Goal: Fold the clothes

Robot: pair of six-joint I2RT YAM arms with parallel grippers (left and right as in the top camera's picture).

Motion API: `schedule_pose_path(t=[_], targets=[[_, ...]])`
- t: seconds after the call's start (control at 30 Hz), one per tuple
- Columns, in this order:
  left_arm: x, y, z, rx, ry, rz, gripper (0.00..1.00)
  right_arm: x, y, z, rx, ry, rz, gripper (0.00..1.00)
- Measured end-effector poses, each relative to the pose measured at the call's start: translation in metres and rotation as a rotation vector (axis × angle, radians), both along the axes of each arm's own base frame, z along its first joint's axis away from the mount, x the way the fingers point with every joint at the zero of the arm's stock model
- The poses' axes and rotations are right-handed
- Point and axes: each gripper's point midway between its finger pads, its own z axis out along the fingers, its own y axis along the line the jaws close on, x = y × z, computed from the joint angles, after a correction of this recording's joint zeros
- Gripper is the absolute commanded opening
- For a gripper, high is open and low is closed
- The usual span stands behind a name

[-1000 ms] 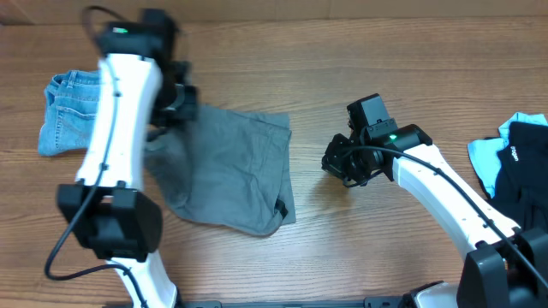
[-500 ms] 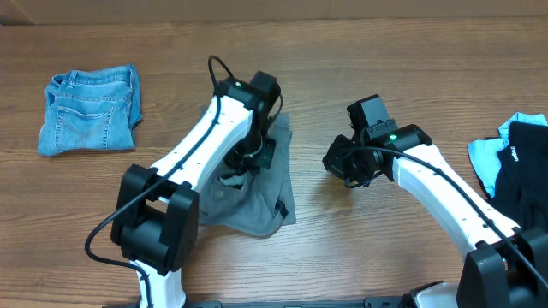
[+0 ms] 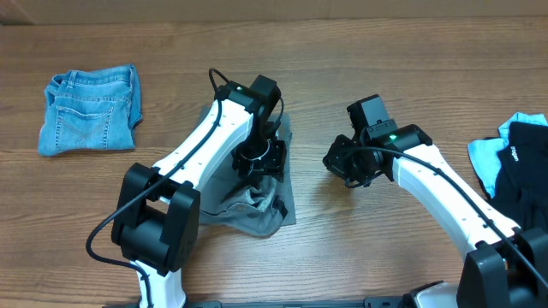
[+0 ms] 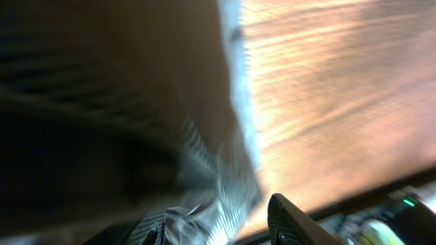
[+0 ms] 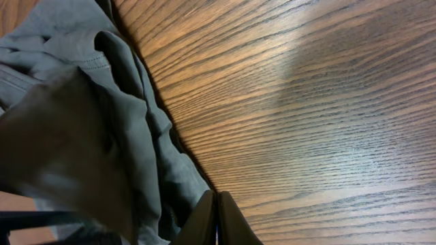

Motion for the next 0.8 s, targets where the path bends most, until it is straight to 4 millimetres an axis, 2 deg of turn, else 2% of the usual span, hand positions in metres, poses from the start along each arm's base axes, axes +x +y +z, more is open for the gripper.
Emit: schedule_pose_path(t=[0.2, 0.27, 0.33, 0.4, 0.47, 0.6, 0.63, 0.67, 0.7, 0.77, 0.8], targets=[[-0.008, -0.027, 0.014, -0.176, 0.056, -0.015, 0.29, 0.000, -0.001, 0.000, -0.003, -0.001, -0.001, 0.09], [-0.012, -0.030, 0.017, -0.211, 0.069, -0.033, 0.28, 0.000, -0.001, 0.000, -0.005, -0.003, 0.006, 0.13], [-0.019, -0.026, 0.019, -0.200, 0.096, -0.045, 0.27, 0.002, 0.006, 0.003, 0.024, -0.034, 0.068, 0.17], [-0.022, -0.014, 0.021, -0.159, 0.120, -0.037, 0.27, 0.003, 0.015, 0.007, 0.062, -0.065, 0.133, 0.20], [-0.014, 0.001, 0.027, -0.125, 0.110, -0.020, 0.29, 0.001, 0.032, 0.016, 0.143, -0.109, 0.250, 0.24], [0.023, 0.040, 0.052, -0.064, 0.014, 0.041, 0.38, -0.004, 0.074, 0.040, 0.312, -0.226, 0.449, 0.34], [0.032, 0.051, 0.058, -0.043, -0.014, 0.056, 0.42, -0.006, 0.085, 0.047, 0.347, -0.259, 0.494, 0.43], [0.042, 0.064, 0.064, -0.014, -0.047, 0.075, 0.47, -0.009, 0.099, 0.054, 0.386, -0.297, 0.546, 0.46], [0.050, 0.078, 0.068, 0.017, -0.075, 0.097, 0.48, -0.012, 0.110, 0.060, 0.414, -0.328, 0.587, 0.47], [0.060, 0.102, 0.072, 0.074, -0.105, 0.130, 0.44, -0.017, 0.133, 0.071, 0.447, -0.395, 0.649, 0.46], [0.062, 0.111, 0.072, 0.097, -0.110, 0.144, 0.42, -0.020, 0.143, 0.074, 0.454, -0.417, 0.669, 0.42]])
